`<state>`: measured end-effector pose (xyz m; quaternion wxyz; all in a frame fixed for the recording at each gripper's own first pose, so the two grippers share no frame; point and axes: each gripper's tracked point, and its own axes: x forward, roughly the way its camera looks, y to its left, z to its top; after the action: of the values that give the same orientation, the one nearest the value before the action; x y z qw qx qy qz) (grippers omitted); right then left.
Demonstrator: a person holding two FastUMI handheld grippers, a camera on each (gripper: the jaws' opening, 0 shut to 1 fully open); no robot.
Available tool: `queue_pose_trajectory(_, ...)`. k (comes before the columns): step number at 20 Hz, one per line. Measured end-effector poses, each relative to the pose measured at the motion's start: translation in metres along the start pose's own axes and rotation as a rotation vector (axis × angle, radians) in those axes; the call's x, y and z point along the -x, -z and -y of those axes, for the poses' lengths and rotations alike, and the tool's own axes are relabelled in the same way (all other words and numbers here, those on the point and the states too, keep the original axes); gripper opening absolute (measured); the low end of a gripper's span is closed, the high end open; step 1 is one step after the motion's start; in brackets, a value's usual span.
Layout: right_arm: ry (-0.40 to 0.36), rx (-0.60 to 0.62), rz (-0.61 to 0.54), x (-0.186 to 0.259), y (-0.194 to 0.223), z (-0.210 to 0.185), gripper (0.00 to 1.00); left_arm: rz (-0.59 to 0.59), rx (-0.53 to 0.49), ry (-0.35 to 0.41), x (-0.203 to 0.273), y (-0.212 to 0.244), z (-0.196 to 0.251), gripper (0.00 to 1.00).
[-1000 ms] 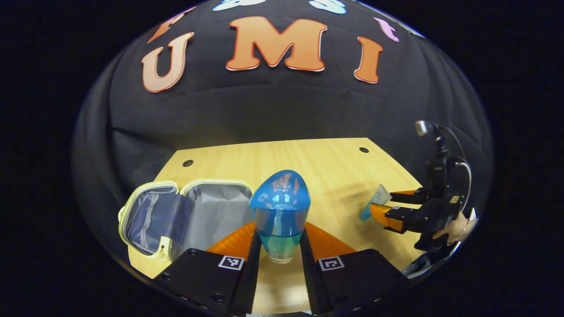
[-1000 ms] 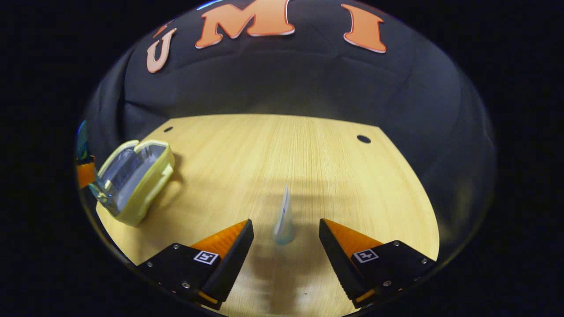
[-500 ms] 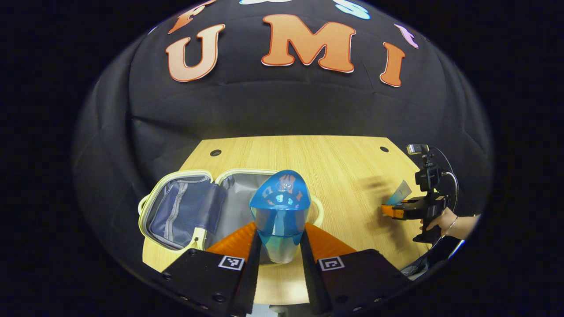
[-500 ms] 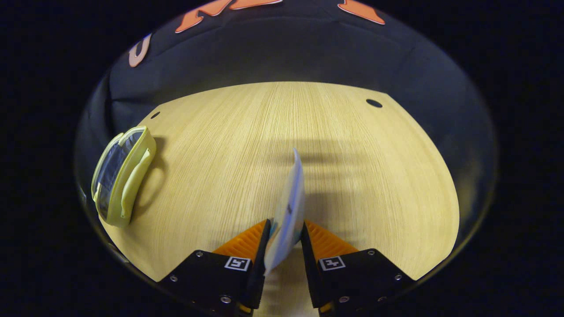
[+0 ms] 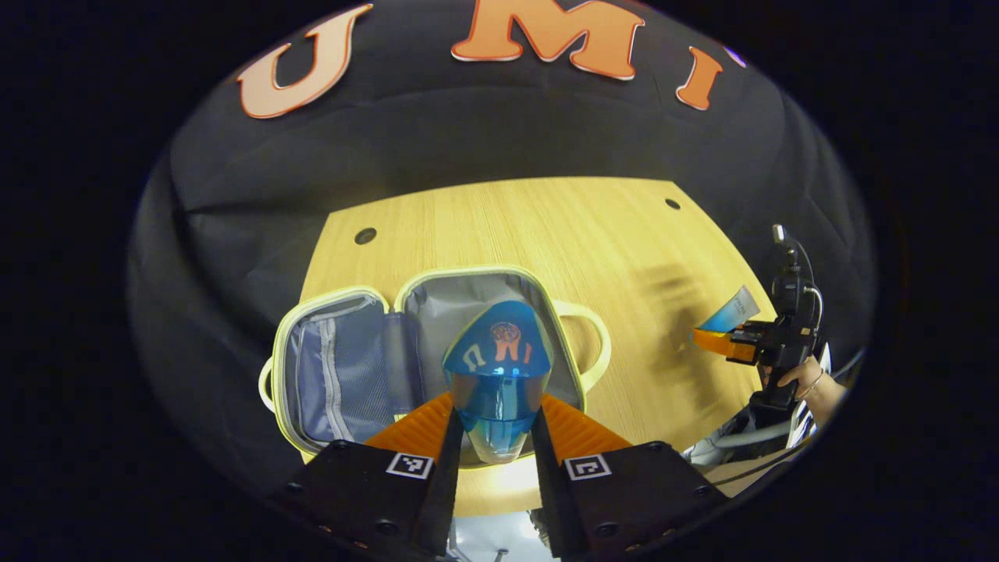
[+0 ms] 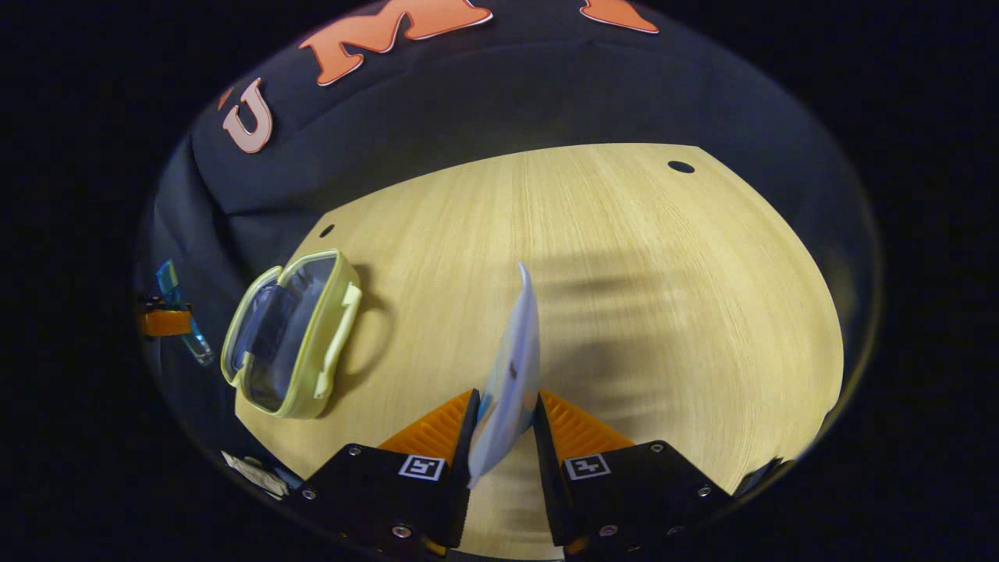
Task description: First open the suitcase, pack the skin care products into it, and then close the suitcase.
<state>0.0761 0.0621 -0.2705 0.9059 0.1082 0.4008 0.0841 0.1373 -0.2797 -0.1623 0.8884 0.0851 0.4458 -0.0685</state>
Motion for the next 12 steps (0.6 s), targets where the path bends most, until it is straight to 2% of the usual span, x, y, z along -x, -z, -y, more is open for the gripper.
queue_pose_trajectory(4,0.008,0.005,0.051,0.019,0.002,-0.017,0.41,-0.162,-0.079,-0.011,-0.027,0.021,-0.017,0.47)
queue_pose_trajectory(8,0.011,-0.01,0.056,0.039,0.013,-0.025,0.41,-0.274,-0.039,0.024,-0.065,0.04,-0.019,0.47)
queue_pose_trajectory(12,0.035,-0.043,0.038,0.054,0.029,-0.019,0.42,-0.334,-0.016,0.015,-0.102,0.053,-0.034,0.47)
